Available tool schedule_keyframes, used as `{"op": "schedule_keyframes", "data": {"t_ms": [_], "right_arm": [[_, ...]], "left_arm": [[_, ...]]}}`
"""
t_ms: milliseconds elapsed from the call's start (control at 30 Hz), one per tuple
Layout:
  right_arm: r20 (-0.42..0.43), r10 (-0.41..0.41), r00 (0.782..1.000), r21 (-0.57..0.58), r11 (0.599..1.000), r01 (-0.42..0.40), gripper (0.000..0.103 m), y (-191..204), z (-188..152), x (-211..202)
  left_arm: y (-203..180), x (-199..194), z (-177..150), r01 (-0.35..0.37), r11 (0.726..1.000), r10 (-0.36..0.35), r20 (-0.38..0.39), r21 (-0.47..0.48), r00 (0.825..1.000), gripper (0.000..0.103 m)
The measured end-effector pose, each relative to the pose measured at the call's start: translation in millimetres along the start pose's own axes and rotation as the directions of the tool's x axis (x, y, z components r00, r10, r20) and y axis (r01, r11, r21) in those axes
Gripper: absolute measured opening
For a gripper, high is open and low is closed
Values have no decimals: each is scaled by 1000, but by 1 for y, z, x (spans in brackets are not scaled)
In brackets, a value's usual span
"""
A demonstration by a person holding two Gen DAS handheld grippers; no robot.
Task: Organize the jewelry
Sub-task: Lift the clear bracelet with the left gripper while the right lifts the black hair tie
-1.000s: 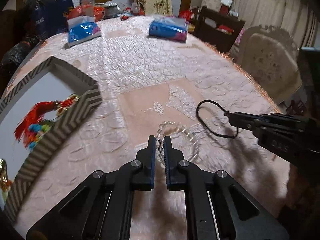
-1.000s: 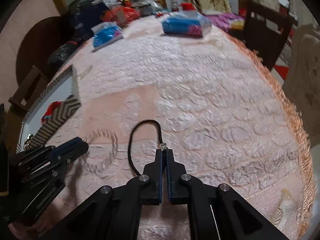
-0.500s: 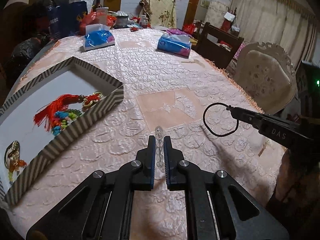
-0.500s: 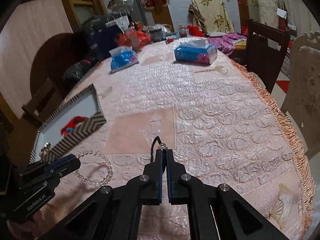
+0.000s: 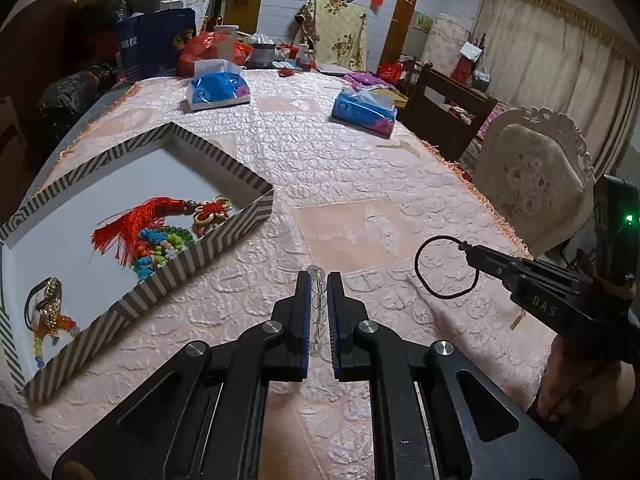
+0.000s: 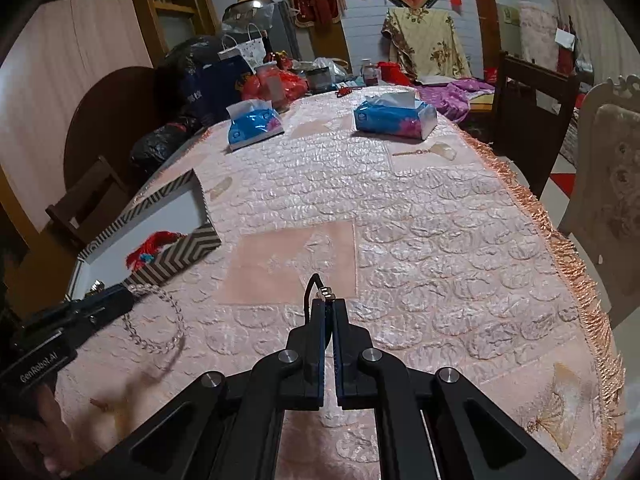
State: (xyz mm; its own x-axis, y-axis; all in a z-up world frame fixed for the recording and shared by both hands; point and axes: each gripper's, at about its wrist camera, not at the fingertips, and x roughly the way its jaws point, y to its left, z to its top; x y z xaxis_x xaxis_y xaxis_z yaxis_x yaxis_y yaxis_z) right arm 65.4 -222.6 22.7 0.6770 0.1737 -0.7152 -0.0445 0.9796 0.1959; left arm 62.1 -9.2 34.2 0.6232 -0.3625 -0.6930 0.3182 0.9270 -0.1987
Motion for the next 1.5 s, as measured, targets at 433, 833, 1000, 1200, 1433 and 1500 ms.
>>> {"op": "schedule_keyframes", "data": {"t_ms": [433,833,1000,1200,1433,1500], "right_arm": [[-8,-46,999,-31,998,46,3,1,-1,4],[-13,-55,998,-33,998,55,3,2,-3,4],[-11,-61,998,-39,997,60,3,3,-4,4],[-13,-74,997,-45,996,73,3,5,-5,4],[-17,-88,996,-56,995,86,3,7,-7,5],[-20,-93,995,-62,994,92,3,8,-8,6]], "left_arm": [[-6,-2,2,-6,1000,6,4,12,1000,6],[-8,-8,2,-2,1000,2,15,15,1000,6],[-5,-13,2,0,1000,-1,26,10,1000,6],[2,-19,3,-3,1000,3,40,-3,999,6],[12,-29,9,-10,1000,11,70,-20,998,6],[16,-31,10,-12,1000,14,77,-28,997,6]]}}
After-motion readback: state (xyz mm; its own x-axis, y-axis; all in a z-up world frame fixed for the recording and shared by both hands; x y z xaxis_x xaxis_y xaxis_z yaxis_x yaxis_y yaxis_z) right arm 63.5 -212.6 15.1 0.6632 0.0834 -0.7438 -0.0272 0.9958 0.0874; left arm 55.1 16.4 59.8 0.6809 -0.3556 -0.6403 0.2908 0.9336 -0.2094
